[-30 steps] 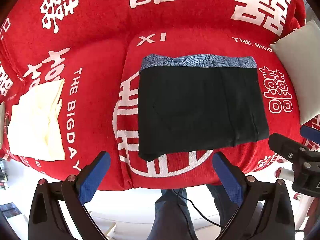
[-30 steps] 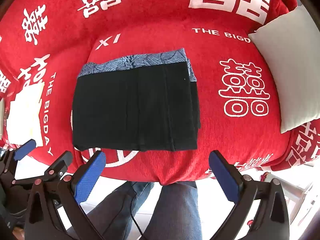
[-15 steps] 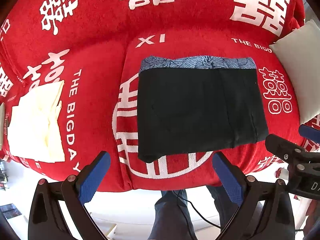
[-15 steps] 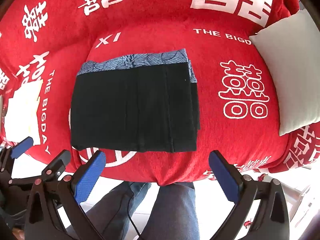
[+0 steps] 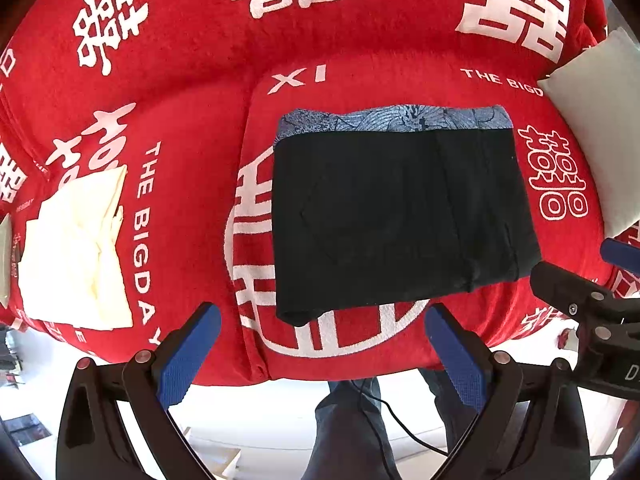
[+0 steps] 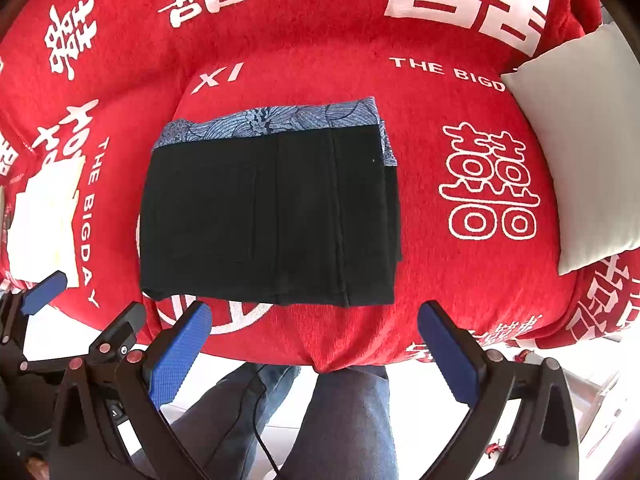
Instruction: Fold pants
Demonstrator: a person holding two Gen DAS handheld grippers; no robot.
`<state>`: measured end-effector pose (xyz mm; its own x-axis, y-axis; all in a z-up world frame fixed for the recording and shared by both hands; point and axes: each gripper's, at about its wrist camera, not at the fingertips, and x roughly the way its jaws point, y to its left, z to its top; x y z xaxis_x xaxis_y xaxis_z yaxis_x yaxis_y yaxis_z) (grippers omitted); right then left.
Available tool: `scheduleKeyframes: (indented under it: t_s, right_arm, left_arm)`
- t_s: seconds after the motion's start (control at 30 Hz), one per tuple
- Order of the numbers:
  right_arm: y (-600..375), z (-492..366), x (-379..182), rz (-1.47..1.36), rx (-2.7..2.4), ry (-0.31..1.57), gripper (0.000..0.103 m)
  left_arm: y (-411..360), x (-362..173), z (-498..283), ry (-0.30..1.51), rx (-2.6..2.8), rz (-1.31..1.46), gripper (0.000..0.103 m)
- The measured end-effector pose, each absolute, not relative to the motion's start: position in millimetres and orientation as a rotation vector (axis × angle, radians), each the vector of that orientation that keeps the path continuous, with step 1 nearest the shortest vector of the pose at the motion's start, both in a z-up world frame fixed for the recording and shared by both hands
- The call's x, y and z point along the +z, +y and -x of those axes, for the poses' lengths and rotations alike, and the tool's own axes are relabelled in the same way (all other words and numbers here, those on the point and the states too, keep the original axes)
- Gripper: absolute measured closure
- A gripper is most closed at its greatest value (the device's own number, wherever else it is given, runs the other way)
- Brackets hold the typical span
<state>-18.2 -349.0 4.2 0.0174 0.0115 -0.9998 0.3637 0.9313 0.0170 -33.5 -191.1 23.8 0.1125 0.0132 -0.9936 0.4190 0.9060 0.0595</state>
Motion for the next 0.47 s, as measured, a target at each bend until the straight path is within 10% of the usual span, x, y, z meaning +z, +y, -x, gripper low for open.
scheduleKeyframes:
  t_s: [0.47]
  right_arm:
    - [-349.1,16.4,1.9,-0.299,-0.281,1.541,0.0]
  left_arm:
    - [-194.0,25.6,32.1,1.417,-0.318,-0.352,0.001]
